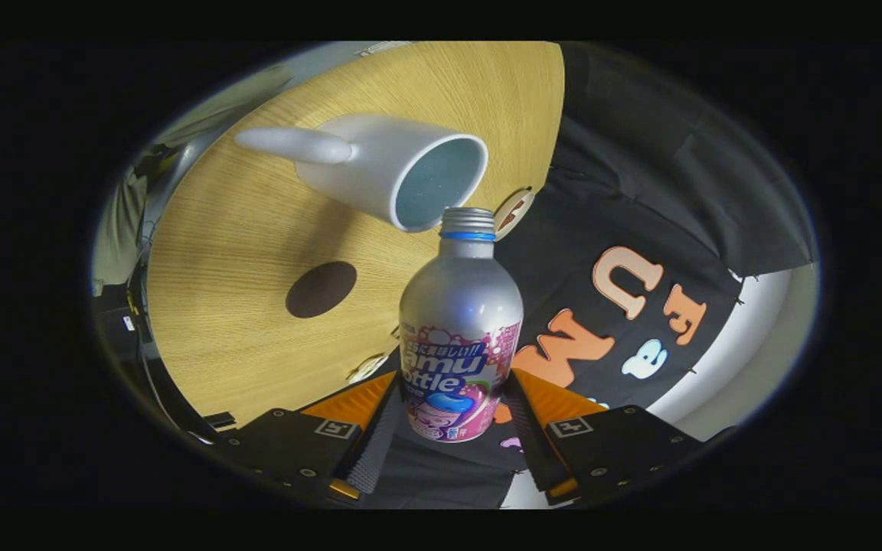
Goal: Take the bottle from table, then pour the juice into the cup, finally place the bottle on the coaster
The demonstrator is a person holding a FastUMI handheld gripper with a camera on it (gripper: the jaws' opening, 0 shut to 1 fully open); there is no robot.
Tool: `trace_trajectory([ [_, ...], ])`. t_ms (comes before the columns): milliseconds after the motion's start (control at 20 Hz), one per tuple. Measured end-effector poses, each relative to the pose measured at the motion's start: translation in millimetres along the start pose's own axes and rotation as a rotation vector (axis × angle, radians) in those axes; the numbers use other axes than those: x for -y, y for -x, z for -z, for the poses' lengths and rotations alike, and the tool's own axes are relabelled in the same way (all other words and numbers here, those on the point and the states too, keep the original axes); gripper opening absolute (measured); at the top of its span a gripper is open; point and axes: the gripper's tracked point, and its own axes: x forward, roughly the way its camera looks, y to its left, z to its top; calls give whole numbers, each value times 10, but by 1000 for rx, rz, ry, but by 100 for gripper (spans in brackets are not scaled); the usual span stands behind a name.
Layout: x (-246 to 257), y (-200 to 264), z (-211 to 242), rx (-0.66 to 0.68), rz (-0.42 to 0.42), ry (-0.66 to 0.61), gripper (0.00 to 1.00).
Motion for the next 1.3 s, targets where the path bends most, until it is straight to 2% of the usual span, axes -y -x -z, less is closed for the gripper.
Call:
trace_trajectory([
  [500, 97, 3, 50, -17, 26, 36, 75],
  [800, -119, -48, 35, -8, -52, -71, 75],
  [1000, -280, -83, 44, 0, -90, -205, 76],
  [1300, -576, -92, -52, 47, -184, -526, 76],
])
